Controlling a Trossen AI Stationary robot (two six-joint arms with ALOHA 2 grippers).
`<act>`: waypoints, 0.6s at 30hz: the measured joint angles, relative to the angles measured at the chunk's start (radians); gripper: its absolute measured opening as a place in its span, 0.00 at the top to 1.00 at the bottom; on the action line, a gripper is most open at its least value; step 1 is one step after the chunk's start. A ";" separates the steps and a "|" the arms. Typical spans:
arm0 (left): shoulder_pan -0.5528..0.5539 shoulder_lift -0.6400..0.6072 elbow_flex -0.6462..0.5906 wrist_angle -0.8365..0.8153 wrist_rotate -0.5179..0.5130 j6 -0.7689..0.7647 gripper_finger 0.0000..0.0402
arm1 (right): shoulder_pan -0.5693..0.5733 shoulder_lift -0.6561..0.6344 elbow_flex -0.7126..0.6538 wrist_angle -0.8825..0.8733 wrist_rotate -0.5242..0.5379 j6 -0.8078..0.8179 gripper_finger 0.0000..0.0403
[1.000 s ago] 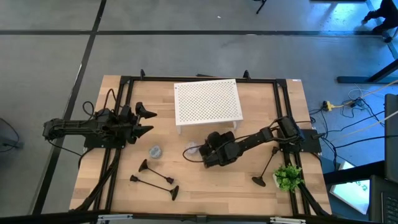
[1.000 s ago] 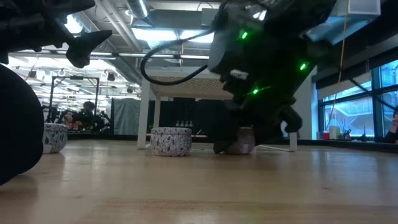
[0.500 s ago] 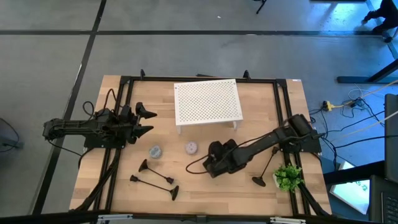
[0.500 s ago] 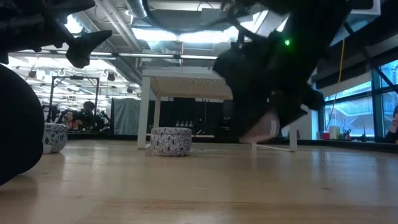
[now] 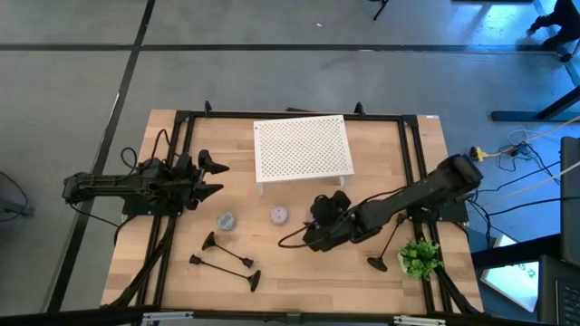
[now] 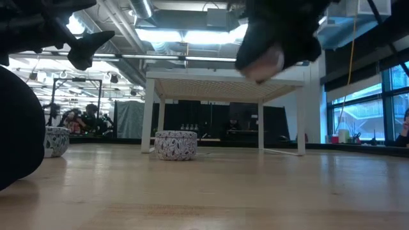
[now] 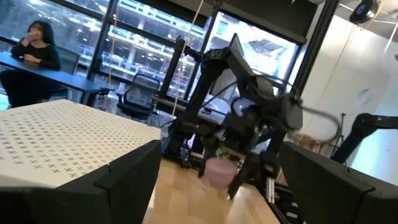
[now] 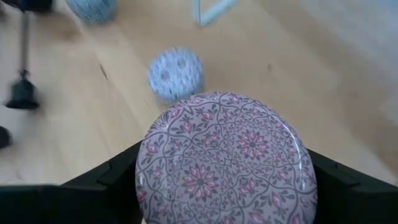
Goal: Pick & Place candle stick holders
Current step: Put the pink scented candle on the shelf
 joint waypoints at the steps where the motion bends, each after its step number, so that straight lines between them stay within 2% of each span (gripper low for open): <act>1: 0.000 0.000 0.000 -0.004 0.002 -0.009 0.20 | 0.000 -0.014 0.006 -0.013 0.015 -0.012 0.27; 7: -0.003 0.037 0.000 -0.095 0.055 -0.091 0.20 | -0.001 -0.050 0.094 -0.162 0.135 -0.044 0.27; 12: -0.069 0.149 0.000 -0.187 -0.040 -0.112 0.20 | -0.004 -0.050 0.175 -0.263 0.207 -0.058 0.27; 15: -0.143 0.246 0.000 -0.150 -0.096 -0.088 0.23 | -0.005 -0.050 0.200 -0.281 0.230 -0.081 0.27; 18: -0.232 0.338 0.000 -0.030 -0.130 -0.037 0.30 | -0.005 -0.050 0.205 -0.282 0.250 -0.092 0.27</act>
